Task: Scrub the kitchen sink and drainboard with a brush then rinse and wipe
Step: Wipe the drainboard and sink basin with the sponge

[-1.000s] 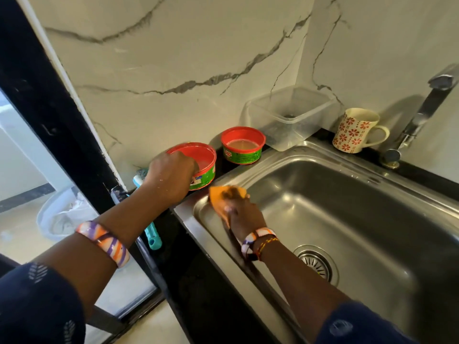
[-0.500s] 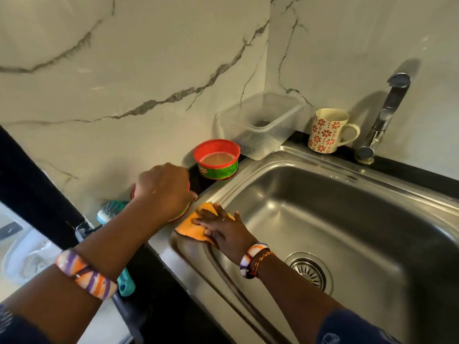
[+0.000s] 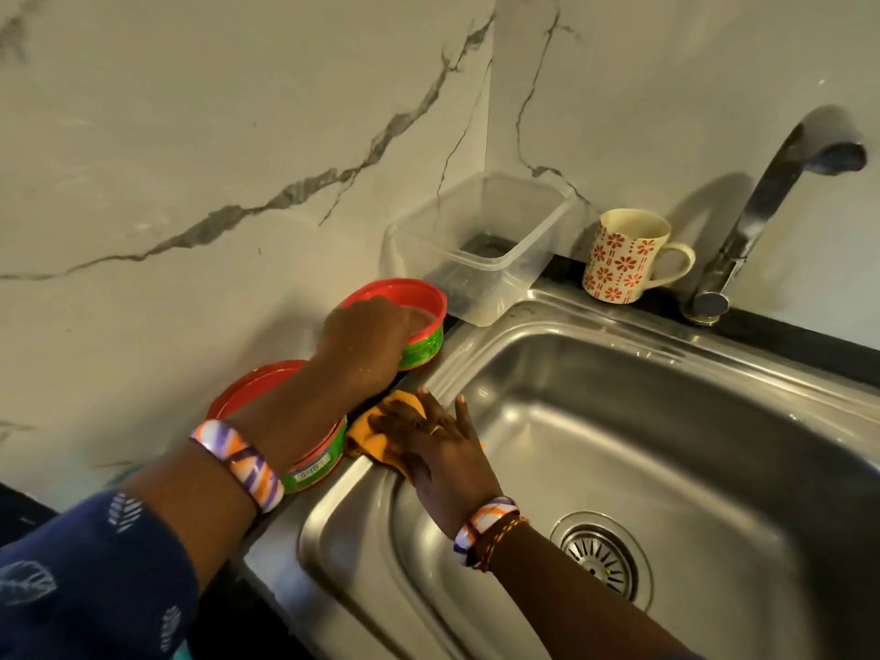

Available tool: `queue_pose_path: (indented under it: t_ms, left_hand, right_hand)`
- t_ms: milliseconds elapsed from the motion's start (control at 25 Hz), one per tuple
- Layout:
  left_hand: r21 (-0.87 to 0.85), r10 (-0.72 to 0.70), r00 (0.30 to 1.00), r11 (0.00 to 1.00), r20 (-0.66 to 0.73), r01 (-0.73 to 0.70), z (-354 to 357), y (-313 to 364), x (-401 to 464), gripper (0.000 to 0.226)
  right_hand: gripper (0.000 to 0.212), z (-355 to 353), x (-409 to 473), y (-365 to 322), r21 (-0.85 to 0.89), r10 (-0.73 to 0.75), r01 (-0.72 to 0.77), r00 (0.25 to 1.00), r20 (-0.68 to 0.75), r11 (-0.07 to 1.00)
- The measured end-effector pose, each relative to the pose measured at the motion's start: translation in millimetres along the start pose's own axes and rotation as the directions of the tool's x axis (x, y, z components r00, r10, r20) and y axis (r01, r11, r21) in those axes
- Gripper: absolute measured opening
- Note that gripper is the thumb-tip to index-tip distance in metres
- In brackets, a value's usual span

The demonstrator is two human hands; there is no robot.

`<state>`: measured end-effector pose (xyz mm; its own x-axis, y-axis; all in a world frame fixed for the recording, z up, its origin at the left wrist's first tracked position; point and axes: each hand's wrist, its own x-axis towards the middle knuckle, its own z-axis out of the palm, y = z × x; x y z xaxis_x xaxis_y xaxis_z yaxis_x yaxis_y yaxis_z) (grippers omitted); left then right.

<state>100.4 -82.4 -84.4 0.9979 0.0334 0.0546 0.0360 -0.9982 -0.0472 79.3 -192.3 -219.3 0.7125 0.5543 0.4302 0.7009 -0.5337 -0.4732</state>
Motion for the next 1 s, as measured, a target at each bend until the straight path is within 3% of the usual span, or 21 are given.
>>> queue_pose_path:
  t_ms: [80,280,400,480,560,720,800,880,1000]
  left_hand:
    - [-0.011,-0.044,0.998,0.999,-0.04,0.043,-10.6,-1.7,3.2,0.04]
    - [0.161,-0.023,0.999,0.986,-0.044,0.03,-25.4,-1.6,3.9,0.039]
    - [0.138,-0.027,1.0,0.99,-0.016,0.029,-23.3,2.4,-3.0,0.038]
    - [0.139,-0.015,1.0,0.99,-0.005,0.016,-19.5,4.5,-4.4,0.038]
    - [0.13,-0.001,1.0,0.992,0.009,0.0,-13.8,4.3,-3.3,0.037]
    - [0.039,-0.033,0.999,0.999,0.024,0.032,0.0,5.2,1.5,0.036]
    - [-0.024,-0.063,0.998,0.998,0.03,0.063,4.6,7.6,4.0,0.038]
    - [0.021,-0.017,1.0,1.0,0.003,0.017,9.7,9.7,6.1,0.034]
    - [0.121,-0.062,0.996,0.991,0.056,0.055,8.5,18.3,12.1,0.039]
  right_hand:
    - [0.04,-6.2,8.8,-4.1,0.006,0.087,-0.087,0.995,0.039,0.996]
    - [0.038,-14.3,36.7,2.1,-0.027,0.294,-0.292,0.95,0.104,0.956]
    - [0.041,-3.9,54.5,16.2,-0.023,0.387,-0.387,0.922,0.018,0.922]
    - [0.042,4.4,57.4,18.9,0.08,0.442,-0.436,0.894,-0.073,0.896]
    - [0.043,6.1,49.1,21.2,0.17,0.399,-0.376,0.906,-0.137,0.911]
    - [0.043,-0.5,10.7,46.2,0.064,0.156,-0.147,0.972,-0.176,0.987]
    - [0.05,-4.7,-1.7,56.0,0.094,0.206,-0.194,0.968,-0.141,0.977]
    - [0.057,-7.0,-0.3,60.4,0.101,0.274,-0.263,0.955,-0.112,0.959]
    - [0.061,-13.7,12.1,68.1,-0.083,0.156,-0.167,0.98,-0.125,0.982]
